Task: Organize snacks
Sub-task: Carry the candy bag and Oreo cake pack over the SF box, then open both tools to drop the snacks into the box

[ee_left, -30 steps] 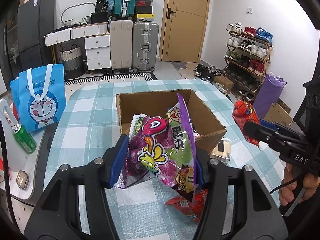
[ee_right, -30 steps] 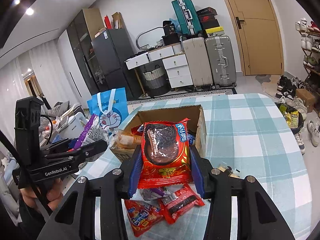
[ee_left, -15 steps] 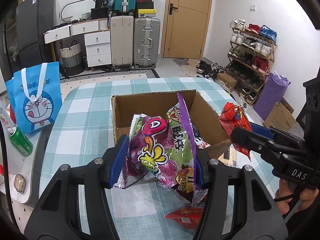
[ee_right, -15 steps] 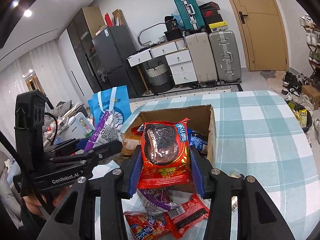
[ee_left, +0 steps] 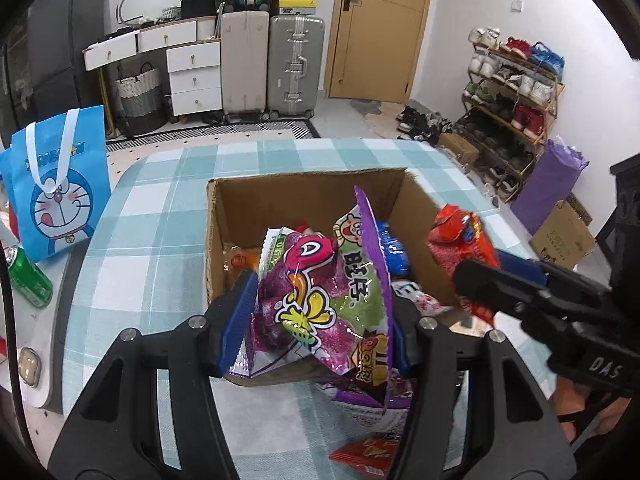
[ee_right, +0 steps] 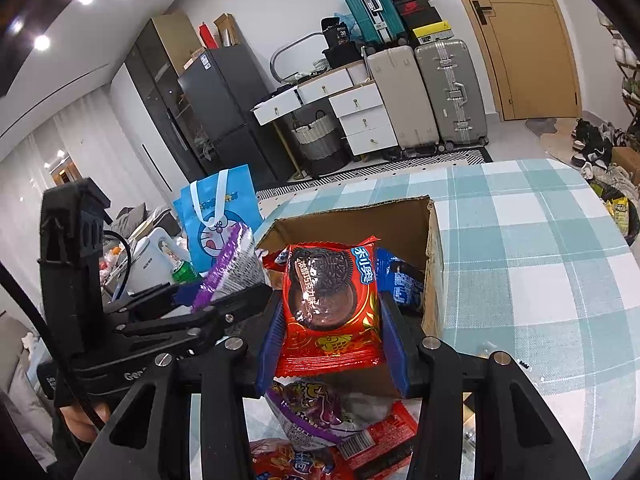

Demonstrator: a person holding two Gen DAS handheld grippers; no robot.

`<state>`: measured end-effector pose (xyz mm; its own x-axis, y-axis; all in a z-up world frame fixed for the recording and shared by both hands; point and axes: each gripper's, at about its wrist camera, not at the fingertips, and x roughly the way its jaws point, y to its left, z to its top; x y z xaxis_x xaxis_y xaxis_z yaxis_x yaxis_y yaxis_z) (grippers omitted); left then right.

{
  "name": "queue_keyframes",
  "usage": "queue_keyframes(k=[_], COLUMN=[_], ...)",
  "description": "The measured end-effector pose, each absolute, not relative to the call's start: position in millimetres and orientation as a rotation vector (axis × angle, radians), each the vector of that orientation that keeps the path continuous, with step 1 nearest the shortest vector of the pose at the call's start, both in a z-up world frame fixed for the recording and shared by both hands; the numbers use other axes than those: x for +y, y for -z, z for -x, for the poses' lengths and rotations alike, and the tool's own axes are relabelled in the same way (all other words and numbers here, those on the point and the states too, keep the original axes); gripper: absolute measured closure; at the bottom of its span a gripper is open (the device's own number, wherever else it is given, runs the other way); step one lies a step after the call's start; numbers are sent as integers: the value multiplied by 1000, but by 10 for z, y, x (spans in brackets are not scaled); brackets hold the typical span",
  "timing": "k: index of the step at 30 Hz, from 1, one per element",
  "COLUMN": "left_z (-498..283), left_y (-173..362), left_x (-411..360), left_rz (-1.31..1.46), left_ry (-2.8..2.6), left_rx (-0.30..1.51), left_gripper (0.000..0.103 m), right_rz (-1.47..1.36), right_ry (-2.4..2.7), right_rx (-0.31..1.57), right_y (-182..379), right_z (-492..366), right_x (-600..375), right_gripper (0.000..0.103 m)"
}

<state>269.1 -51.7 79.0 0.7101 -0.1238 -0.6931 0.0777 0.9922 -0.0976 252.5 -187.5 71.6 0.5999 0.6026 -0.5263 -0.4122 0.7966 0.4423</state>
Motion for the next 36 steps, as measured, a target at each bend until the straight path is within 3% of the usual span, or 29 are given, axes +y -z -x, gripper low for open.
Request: queue_keyframes(k=[21,25,26,29,32,34,36], left_z=[-3010,-2884,-2854,-2738,-2595,-2475,-2343], left_y=[-438,-509,-529,-604,-664,-697,-708], left_x=[-421,-456,-455,-430,-385,-334,-285], left_rz=[35,5,5,23,50,72,109], left_ry=[84,76,82,92,96,93,101], left_rx=[817,794,788,771,759,755,741], left_gripper=[48,42,40,20,15,1,1], right_rz=[-283,-239,-227,-215,-228,-252,-267], right_ry=[-575,-577,-574,-575,-568,-571,-573], right_rx=[784,744,728,688,667,658,656], right_y=[-605,-675,-708,-778,-812,-813,-804], right_z=[-2836,-2762,-2727,-2625,-2516,-2441,-2357], right_x=[-1718,-1704,-1716,-1782,-1912,-2020,-2127], right_gripper=[58,48,41,24,3,1,1])
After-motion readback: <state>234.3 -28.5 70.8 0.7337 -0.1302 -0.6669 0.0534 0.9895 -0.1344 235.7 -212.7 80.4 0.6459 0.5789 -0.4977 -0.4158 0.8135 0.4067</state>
